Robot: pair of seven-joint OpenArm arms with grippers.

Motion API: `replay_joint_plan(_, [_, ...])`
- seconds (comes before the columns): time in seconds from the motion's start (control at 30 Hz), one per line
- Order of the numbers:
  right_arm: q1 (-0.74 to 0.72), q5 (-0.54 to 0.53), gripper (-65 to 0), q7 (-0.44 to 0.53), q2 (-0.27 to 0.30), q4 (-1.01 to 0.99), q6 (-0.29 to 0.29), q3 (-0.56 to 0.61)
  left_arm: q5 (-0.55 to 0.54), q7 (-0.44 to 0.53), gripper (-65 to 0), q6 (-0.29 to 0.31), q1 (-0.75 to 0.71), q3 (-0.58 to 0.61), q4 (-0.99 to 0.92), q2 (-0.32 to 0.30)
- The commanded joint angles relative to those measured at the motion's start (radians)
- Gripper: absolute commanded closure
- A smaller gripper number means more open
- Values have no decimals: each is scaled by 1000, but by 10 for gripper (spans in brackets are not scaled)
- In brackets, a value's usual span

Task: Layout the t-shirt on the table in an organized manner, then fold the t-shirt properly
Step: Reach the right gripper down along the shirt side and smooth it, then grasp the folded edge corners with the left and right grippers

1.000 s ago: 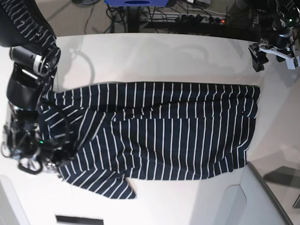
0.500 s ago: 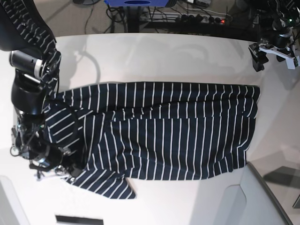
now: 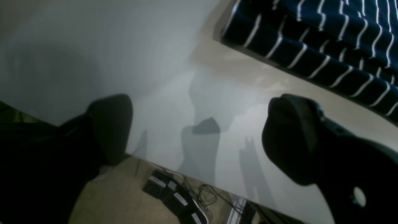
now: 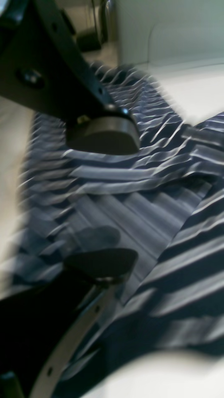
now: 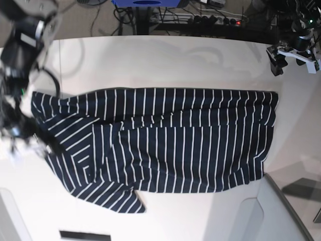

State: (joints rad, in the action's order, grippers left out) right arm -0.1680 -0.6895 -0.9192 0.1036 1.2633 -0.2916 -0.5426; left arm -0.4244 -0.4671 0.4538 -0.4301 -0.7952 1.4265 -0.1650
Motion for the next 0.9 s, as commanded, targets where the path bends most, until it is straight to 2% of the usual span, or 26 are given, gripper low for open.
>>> replay_joint_plan(0.0, [31,-43,-426,-7,-14,98,-4,-15,-12,17,-650,6,-2,-5,13,-14])
replay_joint_plan(0.03, [89,-49,-426,-24,-34,183,35,-38,-12,17,-650,6,0,-5,13,-14])
replay_joint_plan(0.1, [192,-55,-432,-47,-95,309,202,-103,-12,17,-650,6,3,-5,13,-14])
replay_joint_plan(0.13, [227,-58,-434,-44,-120,330,269,-129,-12,17,-650,6,3,-5,15,-14])
replay_joint_plan(0.17, [252,-63,-435,-44,-140,332,312,-153,-12,17,-650,6,4,-5,17,-14])
replay_joint_plan(0.33, [284,-118,-462,-28,-150,178,317,-193,-12,15,-650,3,20,44,13,-37])
replay_joint_plan(0.5, [282,-124,-467,110,-141,57,315,-188,-12,15,-650,3,18,72,13,-48])
replay_joint_plan(0.57, [278,-124,-467,144,-120,20,286,-185,-12,15,-650,3,18,72,12,-48])
replay_joint_plan(0.67, [250,-126,-462,165,-106,-35,197,-192,-12,18,-650,3,18,72,3,-48])
replay_joint_plan(0.87, [227,-126,-462,249,-87,-113,187,-192,-14,21,-650,3,24,70,-46,-48])
